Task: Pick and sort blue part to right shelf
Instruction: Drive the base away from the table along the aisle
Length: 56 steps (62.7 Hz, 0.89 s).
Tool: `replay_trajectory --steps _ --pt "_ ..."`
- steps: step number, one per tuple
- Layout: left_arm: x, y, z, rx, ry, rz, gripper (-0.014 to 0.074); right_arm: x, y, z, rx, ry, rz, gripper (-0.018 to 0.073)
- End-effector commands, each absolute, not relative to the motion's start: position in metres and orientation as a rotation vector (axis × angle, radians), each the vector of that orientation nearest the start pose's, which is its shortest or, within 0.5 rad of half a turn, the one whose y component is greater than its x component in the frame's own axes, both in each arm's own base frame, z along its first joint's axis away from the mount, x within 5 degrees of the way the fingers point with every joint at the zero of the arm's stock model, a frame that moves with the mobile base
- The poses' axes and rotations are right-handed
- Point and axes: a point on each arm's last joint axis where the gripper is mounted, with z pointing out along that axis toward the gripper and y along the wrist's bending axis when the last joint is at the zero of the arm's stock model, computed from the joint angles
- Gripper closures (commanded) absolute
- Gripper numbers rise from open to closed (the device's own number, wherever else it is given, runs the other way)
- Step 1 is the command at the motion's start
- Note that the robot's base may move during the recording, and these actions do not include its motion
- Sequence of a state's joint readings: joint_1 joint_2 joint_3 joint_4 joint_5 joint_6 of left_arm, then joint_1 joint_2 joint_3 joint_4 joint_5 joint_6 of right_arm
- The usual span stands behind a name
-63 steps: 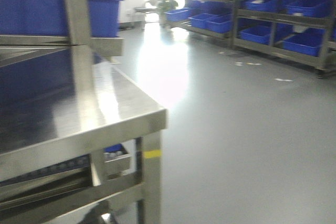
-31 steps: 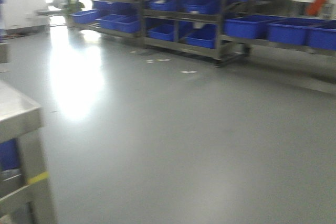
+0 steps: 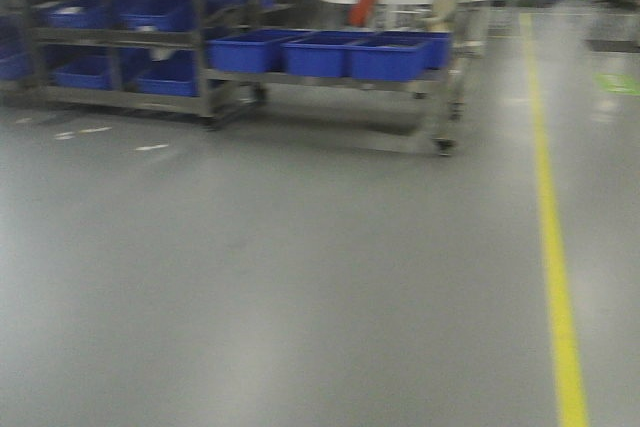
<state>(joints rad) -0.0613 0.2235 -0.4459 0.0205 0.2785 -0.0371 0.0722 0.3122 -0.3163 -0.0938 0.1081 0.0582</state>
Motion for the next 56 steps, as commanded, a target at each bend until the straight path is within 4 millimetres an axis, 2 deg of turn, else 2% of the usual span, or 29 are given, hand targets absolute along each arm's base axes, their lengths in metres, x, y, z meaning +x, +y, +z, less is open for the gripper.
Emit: replay_trajectory --steps 1,56 --pt "0.0545 -0.003 0.3406 0.022 1.435 -0.069 0.0262 0.0805 0.005 0.3083 -0.086 1.463 0.005 0.0104" --pt "0.0545 -0.0031 0.3406 0.024 1.435 -0.07 0.0262 0.0805 0.005 0.3083 -0.086 1.463 0.005 0.0104"
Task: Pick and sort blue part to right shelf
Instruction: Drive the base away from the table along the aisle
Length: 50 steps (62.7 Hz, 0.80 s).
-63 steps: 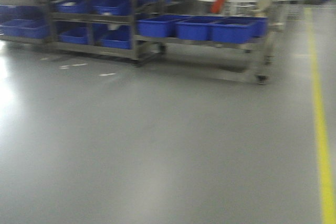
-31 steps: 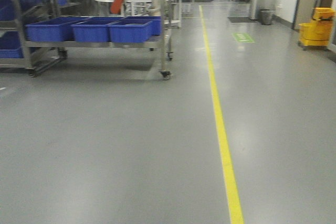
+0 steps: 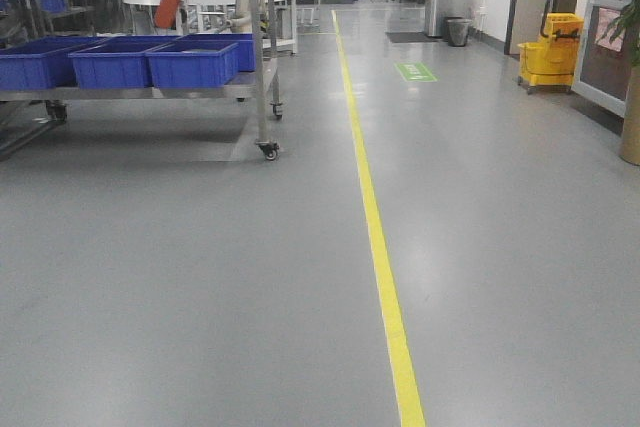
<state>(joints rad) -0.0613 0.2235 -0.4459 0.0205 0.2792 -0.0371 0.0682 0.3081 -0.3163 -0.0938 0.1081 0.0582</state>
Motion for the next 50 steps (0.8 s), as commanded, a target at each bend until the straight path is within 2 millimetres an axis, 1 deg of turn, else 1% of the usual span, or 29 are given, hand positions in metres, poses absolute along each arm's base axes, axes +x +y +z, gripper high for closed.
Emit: replay_trajectory --steps 1,50 --pt "0.0545 -0.0031 0.3406 0.024 1.435 -0.07 0.0262 0.0805 0.005 0.3083 -0.086 1.463 0.005 0.0104" --pt "0.0545 -0.0031 0.3406 0.024 1.435 -0.07 0.0262 0.0805 0.005 0.3083 -0.086 1.463 0.005 0.0104"
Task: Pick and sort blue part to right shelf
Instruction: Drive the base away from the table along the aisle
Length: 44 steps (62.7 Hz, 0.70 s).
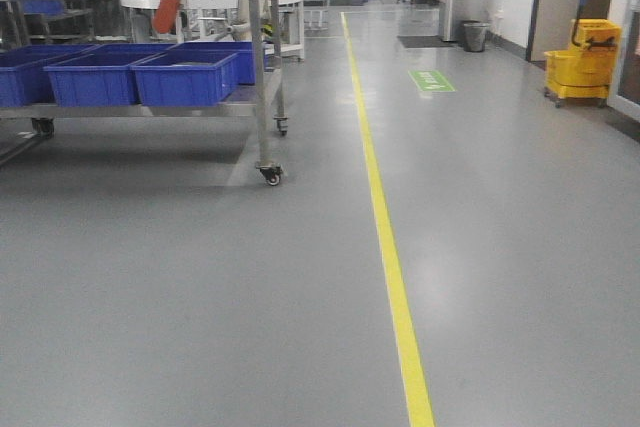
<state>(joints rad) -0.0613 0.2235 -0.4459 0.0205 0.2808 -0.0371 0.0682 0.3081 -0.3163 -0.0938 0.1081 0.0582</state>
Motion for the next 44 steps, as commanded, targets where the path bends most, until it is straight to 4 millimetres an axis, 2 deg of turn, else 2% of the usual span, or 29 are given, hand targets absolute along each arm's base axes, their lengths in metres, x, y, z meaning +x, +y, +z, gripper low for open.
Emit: replay_trajectory --steps 1,44 --pt "0.0545 -0.0031 0.3406 0.024 1.435 -0.07 0.0262 0.0805 0.005 0.3083 -0.086 1.463 0.005 0.0104" --pt "0.0545 -0.0031 0.3406 0.024 1.435 -0.07 0.0262 0.0805 0.005 0.3083 -0.086 1.463 0.005 0.0104"
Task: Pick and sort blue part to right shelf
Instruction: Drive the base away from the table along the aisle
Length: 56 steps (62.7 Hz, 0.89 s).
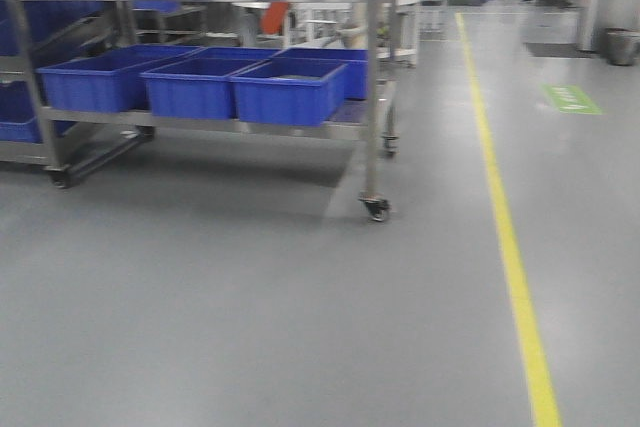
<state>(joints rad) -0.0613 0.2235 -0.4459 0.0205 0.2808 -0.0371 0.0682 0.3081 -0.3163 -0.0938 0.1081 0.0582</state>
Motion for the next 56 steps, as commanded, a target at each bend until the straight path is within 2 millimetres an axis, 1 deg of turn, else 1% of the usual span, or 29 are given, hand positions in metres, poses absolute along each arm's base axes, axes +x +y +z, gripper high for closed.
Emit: replay_trajectory --steps 1,56 --pt "0.0545 -0.0031 0.3406 0.024 1.435 -0.07 0.0262 0.0805 0.005 0.3083 -0.086 1.463 0.005 0.0104" --pt "0.0545 -0.003 0.3406 0.022 1.435 -0.069 0.0262 0.0804 0.005 0.3082 -0.086 1.464 0.005 0.0104"
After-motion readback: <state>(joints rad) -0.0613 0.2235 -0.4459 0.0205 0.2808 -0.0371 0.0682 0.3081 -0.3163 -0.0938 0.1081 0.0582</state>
